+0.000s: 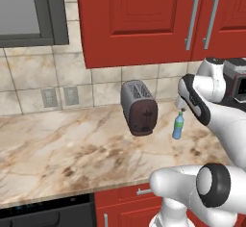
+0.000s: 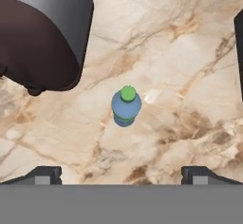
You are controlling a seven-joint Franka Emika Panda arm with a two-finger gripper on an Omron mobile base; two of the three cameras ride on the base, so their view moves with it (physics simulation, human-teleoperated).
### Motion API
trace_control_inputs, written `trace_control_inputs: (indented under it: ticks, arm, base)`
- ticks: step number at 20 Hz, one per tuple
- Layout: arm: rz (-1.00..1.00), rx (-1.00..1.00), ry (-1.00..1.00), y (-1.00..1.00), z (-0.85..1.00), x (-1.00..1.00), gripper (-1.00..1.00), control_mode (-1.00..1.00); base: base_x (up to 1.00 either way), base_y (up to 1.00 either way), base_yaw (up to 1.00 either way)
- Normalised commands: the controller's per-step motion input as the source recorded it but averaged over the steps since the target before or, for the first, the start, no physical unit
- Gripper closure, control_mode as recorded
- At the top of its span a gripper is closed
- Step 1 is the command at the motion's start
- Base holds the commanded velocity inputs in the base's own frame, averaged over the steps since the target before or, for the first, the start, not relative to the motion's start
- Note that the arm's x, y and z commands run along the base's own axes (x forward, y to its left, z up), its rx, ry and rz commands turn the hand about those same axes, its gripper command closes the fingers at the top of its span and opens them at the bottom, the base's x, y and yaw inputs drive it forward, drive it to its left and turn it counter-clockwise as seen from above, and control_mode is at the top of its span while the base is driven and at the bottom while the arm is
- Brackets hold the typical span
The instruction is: Place the drinks on the dining counter in a tight cluster.
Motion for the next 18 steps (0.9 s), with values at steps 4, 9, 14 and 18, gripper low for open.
trace_control_inputs:
  ticks: [4,9,14,18]
  arm:
    - [0.07,0.0,0.0,0.0,-0.21,0.41,-1.0,-1.0]
    - [0.05,0.0,0.03,0.0,-0.26,0.23,-1.0,-1.0]
    - [0.02,0.0,0.1,0.0,-0.27,0.09,-1.0,-1.0]
    - [0.04,0.0,0.11,0.0,-0.27,0.01,-1.0,-1.0]
  base:
    - [0.0,0.0,0.0]
    - [0.0,0.0,0.0]
    - [0.0,0.0,0.0]
    - [0.0,0.0,0.0]
